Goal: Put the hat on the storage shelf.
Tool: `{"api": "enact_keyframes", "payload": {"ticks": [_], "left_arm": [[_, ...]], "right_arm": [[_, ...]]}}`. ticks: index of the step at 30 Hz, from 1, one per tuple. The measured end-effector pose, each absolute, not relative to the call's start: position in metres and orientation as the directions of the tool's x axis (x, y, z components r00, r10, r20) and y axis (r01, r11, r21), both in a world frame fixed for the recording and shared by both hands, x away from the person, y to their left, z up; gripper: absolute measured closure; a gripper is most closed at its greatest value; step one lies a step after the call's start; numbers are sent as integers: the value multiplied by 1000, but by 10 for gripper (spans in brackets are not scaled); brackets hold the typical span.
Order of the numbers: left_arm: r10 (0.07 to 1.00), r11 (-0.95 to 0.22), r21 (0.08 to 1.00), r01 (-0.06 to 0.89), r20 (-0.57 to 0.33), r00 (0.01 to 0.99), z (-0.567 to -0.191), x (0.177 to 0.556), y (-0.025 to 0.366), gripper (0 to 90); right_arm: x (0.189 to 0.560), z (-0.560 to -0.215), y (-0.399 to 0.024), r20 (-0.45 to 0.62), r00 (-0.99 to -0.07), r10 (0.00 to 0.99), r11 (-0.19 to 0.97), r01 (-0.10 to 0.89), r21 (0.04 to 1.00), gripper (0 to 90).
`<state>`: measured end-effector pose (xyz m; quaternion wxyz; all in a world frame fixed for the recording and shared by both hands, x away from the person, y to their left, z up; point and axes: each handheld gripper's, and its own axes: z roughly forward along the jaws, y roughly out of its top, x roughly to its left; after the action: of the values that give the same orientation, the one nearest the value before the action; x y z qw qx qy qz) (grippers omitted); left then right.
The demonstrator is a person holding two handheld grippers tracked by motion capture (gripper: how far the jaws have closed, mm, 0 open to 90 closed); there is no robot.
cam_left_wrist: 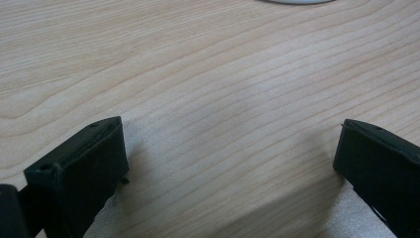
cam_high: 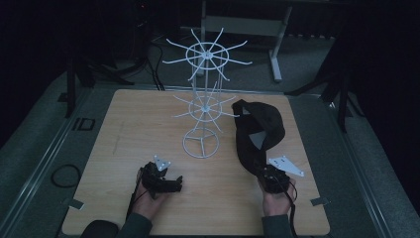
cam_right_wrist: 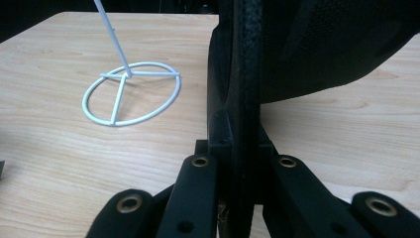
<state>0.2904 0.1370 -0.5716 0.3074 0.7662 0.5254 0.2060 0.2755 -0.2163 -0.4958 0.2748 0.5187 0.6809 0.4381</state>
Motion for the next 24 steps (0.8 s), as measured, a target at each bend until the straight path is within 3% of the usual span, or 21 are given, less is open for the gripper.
{"api": "enact_keyframes", "payload": {"ticks": [24], "left_arm": [[932,-259,690,676,-6,363,-572,291,137,1]], "right_arm": [[278,-480,-221,50,-304,951,90,429,899,866]]}}
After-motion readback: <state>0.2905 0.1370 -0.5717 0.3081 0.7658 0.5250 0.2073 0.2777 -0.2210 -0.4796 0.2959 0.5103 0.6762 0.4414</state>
